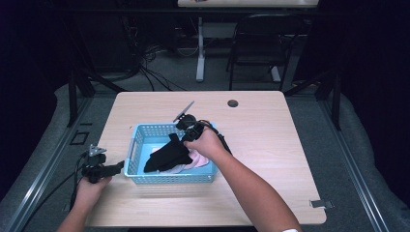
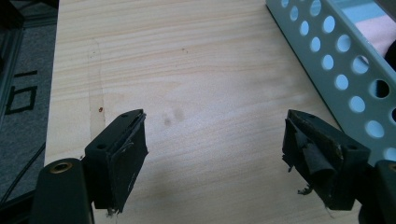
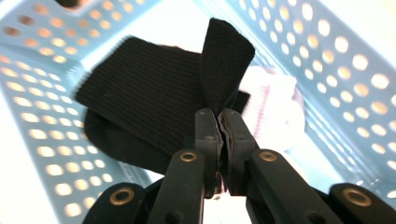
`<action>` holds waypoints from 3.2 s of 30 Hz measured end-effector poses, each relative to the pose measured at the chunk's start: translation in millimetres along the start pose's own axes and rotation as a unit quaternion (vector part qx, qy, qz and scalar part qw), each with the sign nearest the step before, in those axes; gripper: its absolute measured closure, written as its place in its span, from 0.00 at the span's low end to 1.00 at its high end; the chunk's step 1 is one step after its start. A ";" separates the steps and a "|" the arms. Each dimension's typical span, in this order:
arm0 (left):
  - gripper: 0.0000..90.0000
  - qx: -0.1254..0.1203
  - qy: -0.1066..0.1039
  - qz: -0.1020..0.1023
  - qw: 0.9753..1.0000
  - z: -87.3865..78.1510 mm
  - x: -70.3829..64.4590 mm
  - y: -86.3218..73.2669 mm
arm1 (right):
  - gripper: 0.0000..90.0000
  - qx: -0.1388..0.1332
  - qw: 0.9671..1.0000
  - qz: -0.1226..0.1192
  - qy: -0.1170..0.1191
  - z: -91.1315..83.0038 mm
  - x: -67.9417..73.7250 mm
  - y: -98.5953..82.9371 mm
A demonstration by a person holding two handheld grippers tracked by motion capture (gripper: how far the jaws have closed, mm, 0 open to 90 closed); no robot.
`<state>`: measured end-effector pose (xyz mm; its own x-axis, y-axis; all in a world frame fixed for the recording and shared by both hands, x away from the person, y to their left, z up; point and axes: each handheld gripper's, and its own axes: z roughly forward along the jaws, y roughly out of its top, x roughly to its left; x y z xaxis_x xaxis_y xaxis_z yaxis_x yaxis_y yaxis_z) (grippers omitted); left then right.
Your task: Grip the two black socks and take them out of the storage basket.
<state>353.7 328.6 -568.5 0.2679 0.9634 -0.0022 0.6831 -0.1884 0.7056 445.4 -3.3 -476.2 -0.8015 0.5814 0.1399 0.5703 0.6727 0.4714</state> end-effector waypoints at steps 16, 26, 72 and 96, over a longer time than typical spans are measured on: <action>0.24 0.000 -0.001 -0.003 1.000 -0.2 0.7 -0.2 | 0.97 -0.040 0.998 -0.051 -0.014 -73.8 27.3 25.2; 0.24 0.001 0.000 -0.002 1.000 0.1 0.3 -0.3 | 0.97 -0.038 0.998 -0.051 -0.025 -106.0 21.0 18.0; 0.24 0.009 0.005 0.002 1.000 2.3 -1.5 -1.4 | 0.97 -0.028 0.997 0.027 -0.061 -161.0 -16.8 -125.1; 0.24 0.010 0.006 0.003 1.000 2.8 -1.8 -1.8 | 0.93 0.006 0.978 0.169 -0.125 -110.2 -106.9 -189.4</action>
<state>353.9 326.7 -571.7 0.2637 0.9645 0.0098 0.6951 -0.1971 0.6914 403.3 -243.3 -484.5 -0.4985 0.8642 0.0690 0.7989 0.4270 0.4237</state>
